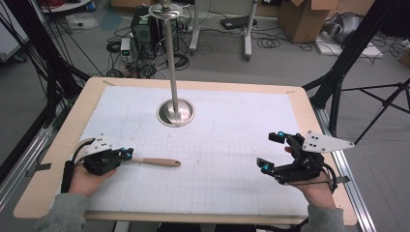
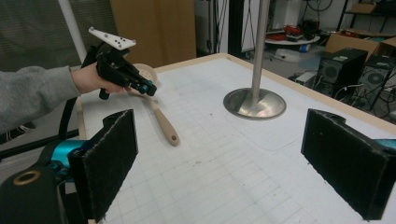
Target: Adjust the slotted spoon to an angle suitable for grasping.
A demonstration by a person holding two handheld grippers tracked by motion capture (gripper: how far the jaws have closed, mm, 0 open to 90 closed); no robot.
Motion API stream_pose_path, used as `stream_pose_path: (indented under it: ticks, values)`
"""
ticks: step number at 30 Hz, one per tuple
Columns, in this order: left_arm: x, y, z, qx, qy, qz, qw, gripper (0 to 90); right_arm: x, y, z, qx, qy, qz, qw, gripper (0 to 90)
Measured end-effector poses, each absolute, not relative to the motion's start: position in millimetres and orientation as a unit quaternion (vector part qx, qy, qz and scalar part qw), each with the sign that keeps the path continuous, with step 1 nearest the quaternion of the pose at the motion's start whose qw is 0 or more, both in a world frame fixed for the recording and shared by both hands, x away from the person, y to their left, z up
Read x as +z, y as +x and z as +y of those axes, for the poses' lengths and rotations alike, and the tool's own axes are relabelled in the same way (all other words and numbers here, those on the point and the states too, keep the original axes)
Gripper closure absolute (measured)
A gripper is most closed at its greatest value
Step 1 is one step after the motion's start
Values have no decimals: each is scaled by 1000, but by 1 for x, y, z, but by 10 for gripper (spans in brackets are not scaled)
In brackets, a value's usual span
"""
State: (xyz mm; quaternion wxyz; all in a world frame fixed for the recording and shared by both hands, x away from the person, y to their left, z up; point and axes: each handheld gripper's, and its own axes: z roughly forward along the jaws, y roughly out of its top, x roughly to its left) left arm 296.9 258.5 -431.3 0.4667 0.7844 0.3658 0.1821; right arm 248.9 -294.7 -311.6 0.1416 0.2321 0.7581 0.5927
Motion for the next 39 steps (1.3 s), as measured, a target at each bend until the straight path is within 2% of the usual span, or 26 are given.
stream_pose_path:
  ticks: [15, 24, 39]
  values:
    - [-445, 307, 272, 179, 785, 399, 440, 897, -313, 249, -293, 591, 229, 760, 140, 97]
    - [-449, 311, 277, 163, 778, 413, 445, 897, -314, 249, -296, 590, 235, 760, 140, 97]
    - [-446, 303, 276, 185, 789, 424, 405, 898, -314, 250, -294, 590, 232, 761, 137, 97]
